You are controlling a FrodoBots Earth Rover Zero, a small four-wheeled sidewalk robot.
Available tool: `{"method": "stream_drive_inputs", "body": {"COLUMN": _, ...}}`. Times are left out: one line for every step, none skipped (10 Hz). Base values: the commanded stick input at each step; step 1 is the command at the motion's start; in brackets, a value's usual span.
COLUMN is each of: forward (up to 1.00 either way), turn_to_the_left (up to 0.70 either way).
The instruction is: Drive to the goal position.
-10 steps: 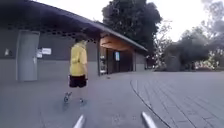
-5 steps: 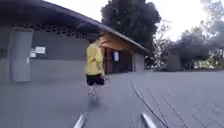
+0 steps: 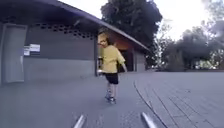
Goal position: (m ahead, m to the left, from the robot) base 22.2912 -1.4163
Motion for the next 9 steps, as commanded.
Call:
{"method": "stream_drive_inputs", "body": {"forward": 0.97, "turn_to_the_left": 0.00}}
{"method": "stream_drive_inputs", "body": {"forward": 0.97, "turn_to_the_left": 0.00}}
{"method": "stream_drive_inputs", "body": {"forward": 0.97, "turn_to_the_left": 0.00}}
{"method": "stream_drive_inputs", "body": {"forward": 0.97, "turn_to_the_left": 0.00}}
{"method": "stream_drive_inputs", "body": {"forward": 0.97, "turn_to_the_left": 0.00}}
{"method": "stream_drive_inputs", "body": {"forward": 0.97, "turn_to_the_left": 0.00}}
{"method": "stream_drive_inputs", "body": {"forward": 0.97, "turn_to_the_left": 0.00}}
{"method": "stream_drive_inputs", "body": {"forward": 0.97, "turn_to_the_left": 0.00}}
{"method": "stream_drive_inputs", "body": {"forward": 0.97, "turn_to_the_left": 0.00}}
